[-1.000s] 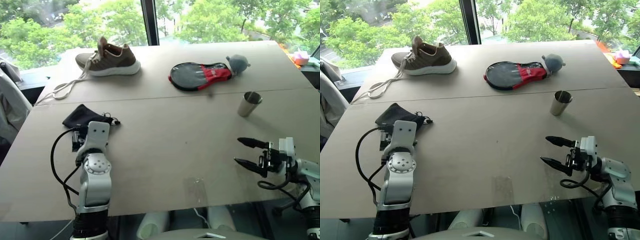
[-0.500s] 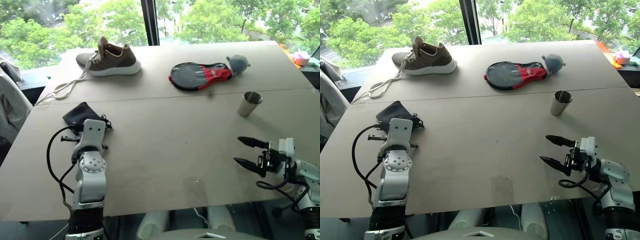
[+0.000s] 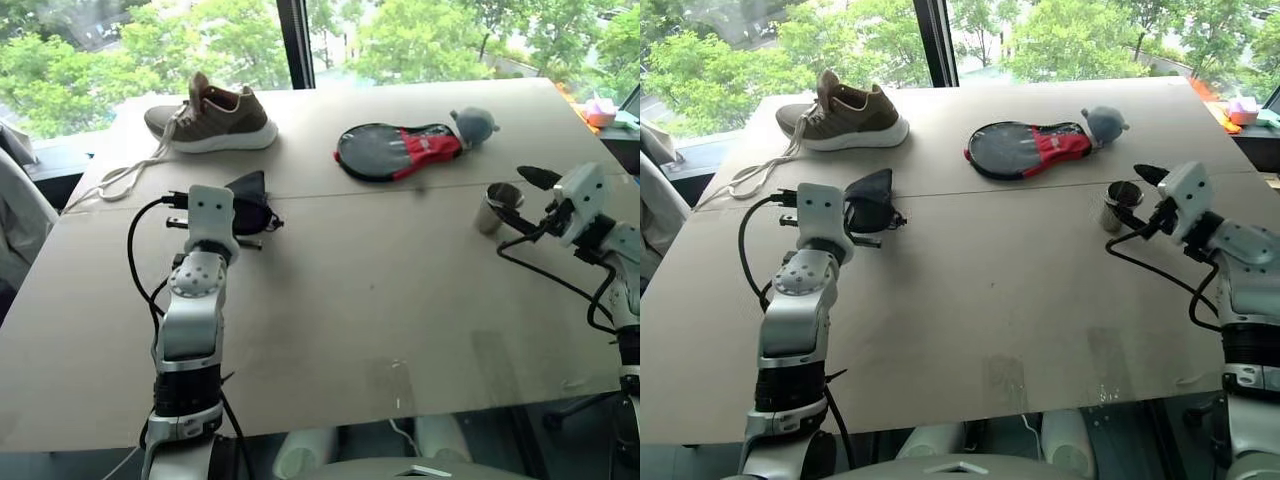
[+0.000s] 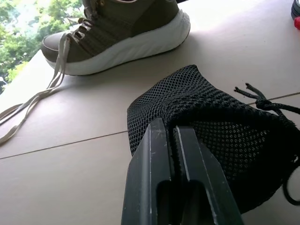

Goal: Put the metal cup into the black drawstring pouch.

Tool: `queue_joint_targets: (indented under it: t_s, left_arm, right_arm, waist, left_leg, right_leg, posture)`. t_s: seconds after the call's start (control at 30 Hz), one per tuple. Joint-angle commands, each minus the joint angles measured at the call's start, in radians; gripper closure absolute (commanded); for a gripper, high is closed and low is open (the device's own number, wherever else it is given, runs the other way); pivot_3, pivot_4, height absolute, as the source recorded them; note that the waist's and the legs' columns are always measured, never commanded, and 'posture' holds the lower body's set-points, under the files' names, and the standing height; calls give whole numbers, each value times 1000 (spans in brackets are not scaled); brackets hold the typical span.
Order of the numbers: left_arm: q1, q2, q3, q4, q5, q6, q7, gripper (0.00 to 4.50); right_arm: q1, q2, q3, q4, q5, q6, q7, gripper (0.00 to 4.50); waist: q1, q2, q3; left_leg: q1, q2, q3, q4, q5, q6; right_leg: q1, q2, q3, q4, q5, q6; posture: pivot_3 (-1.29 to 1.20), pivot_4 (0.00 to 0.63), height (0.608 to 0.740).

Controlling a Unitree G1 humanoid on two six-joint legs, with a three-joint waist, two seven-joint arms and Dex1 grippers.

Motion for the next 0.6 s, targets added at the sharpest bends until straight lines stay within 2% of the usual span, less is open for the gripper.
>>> queue_joint_targets:
  t_s: [0.03,0.17,0.2,0.23,0.43,0.47,0.6]
  left_arm:
    - [-94,36,-20,-48,-26,81,-42,4467]
    - [-148,30,-24,-63,-61,174,-61,4467]
    - [-161,25,-17,-72,-77,203,-66,4500]
    - [-174,23,-7,-81,-94,233,-70,4500]
    - [-237,-5,55,-89,-165,370,-46,4500]
    - [-246,-13,60,-85,-175,384,-42,4500]
    - [-281,-63,94,-74,-219,454,-17,4500]
  right_arm:
    - [-51,-87,76,-39,-95,94,28,712]
    - [-71,-130,146,6,-181,127,19,712]
    - [-67,-142,157,6,-193,125,32,1237]
    - [-58,-157,165,-3,-197,124,49,1487]
    - [-19,-210,148,-99,-168,176,107,4359]
    - [-16,-213,145,-109,-165,183,109,4475]
    - [-41,-199,131,-158,-153,187,86,4475]
  waist:
    - [4,0,0]
    - [2,-1,0]
    - [1,-1,0]
    - [1,-1,0]
    - [-2,-1,0]
    - [-1,-1,0]
    - [1,-2,0]
  left_leg:
    - [-6,0,0,2,0,0]
    - [-6,0,0,2,0,0]
    - [-6,0,0,2,0,0]
    - [-6,0,0,2,0,0]
    - [-6,0,0,2,0,0]
    - [-6,0,0,2,0,0]
    - [-6,0,0,2,0,0]
  right_leg:
    - [-6,0,-1,2,1,-1]
    - [-6,0,-1,1,1,-1]
    - [-6,0,0,1,1,-1]
    - [-6,0,0,1,1,-1]
    - [-6,0,0,1,1,-1]
    - [-6,0,0,1,1,-1]
    - [-6,0,0,2,1,-1]
  posture:
    - [0,150,740]
    - [0,150,740]
    - [0,150,740]
    - [0,150,740]
    - [0,150,740]
    - [0,150,740]
    - [0,150,740]
